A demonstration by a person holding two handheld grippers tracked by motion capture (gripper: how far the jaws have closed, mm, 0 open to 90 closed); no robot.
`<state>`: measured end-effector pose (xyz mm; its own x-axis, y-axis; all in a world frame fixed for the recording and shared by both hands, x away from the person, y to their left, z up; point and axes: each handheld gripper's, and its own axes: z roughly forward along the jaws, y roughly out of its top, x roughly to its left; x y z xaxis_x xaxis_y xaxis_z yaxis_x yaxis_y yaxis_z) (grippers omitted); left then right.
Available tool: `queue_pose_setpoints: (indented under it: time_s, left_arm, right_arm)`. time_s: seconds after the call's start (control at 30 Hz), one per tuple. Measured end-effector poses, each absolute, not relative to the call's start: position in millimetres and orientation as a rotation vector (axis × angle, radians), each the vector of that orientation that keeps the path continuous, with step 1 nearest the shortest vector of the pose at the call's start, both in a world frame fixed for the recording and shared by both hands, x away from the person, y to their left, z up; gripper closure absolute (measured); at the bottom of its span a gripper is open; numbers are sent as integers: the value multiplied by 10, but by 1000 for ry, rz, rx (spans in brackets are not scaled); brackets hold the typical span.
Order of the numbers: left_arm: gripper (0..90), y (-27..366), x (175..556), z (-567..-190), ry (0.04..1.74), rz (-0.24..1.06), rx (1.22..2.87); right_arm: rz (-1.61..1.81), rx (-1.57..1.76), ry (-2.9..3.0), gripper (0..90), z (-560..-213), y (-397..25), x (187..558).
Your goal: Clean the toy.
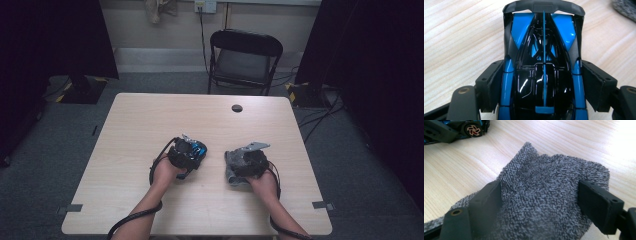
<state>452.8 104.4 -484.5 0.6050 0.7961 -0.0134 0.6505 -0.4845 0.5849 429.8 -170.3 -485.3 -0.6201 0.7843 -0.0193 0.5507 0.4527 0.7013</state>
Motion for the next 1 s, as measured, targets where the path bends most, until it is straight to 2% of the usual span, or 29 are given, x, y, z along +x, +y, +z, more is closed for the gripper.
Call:
queue_pose_setpoints:
  time_s: [0.13,0.23,0.47,0.7,0.87,0.93,1.0]
  left_arm:
    - [259,1079,4511,-4848,1118,334,2285]
    - [258,1068,4485,-4857,1095,383,2279]
    - [260,1027,4494,-4841,1109,404,2260]
    - [257,1016,4494,-4855,1159,383,2259]
    - [260,1052,4472,-4845,1143,376,2262]
    - [269,1074,4453,-4823,1140,375,2238]
    - [269,1084,4443,-4806,1128,377,2254]
  right_arm:
    - [948,1125,2378,203,-4850,-1701,4320]
    - [954,1126,2372,202,-4854,-1702,4318]
    - [973,1152,2371,204,-4805,-1742,4318]
    - [974,1183,2356,204,-4773,-1777,4305]
    - [1013,1242,2278,224,-4688,-1800,4282]
    - [995,1283,2244,206,-4658,-1786,4271]
    - [1015,1314,2225,233,-4646,-1757,4251]
